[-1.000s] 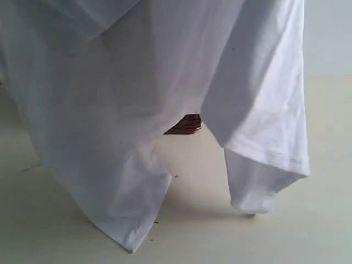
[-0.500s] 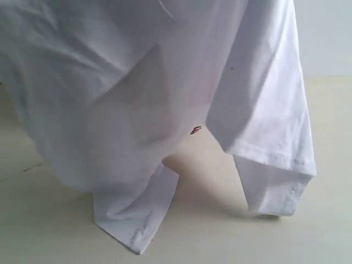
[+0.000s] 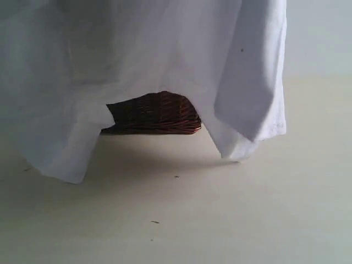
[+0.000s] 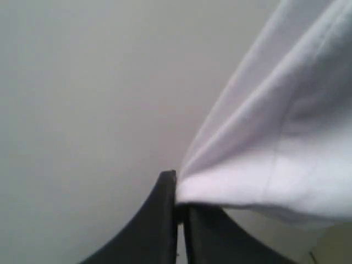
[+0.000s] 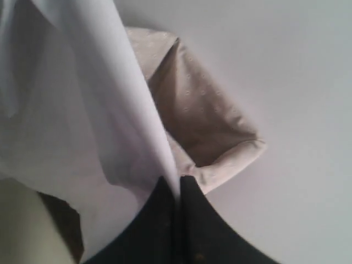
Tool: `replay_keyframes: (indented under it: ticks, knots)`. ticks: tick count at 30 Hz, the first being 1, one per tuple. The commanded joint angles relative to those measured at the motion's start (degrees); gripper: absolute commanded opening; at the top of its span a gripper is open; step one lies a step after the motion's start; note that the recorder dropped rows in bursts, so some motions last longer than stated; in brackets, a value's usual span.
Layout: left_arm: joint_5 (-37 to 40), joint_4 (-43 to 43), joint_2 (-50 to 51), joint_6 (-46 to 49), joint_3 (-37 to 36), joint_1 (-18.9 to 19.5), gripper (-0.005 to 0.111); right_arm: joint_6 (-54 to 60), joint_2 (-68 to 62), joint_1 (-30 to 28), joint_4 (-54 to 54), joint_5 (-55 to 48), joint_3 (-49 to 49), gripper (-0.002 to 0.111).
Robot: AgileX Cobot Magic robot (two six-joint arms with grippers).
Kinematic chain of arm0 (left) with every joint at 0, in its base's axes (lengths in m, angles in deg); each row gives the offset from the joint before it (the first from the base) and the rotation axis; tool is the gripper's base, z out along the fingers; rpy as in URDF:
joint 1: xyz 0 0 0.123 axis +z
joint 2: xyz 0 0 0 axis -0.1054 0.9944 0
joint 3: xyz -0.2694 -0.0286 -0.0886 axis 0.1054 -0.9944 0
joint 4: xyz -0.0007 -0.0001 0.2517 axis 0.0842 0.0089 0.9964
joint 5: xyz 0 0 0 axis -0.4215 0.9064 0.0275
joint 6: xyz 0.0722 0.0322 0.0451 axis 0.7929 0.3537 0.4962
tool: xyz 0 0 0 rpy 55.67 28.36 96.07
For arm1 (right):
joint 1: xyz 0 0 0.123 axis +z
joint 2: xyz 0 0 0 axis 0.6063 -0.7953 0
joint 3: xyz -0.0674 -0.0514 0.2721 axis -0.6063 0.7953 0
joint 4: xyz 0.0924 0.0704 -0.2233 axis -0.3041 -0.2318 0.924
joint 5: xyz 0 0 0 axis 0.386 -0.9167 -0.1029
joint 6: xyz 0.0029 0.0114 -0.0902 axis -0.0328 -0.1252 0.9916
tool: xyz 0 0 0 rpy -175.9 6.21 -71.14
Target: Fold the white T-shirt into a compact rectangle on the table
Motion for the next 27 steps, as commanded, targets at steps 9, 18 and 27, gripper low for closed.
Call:
replay_keyframes:
  ticks: [9,18,27]
  knots:
    - [28.58,-17.14,-18.26,13.89,-23.11,0.75,0.000,6.41,2.80,-0.83,-16.38,-29.61,6.46,0.000]
    - [29.05,-26.98,-22.32,13.44,-42.61,0.75,0.000,14.15,2.95,-0.83,-20.84,-22.55,27.33,0.000]
    - [22.75,-25.90,-18.59,17.33,-60.24,0.75,0.005,27.54,0.02,-0.83,-26.03,-9.03,35.68,0.003]
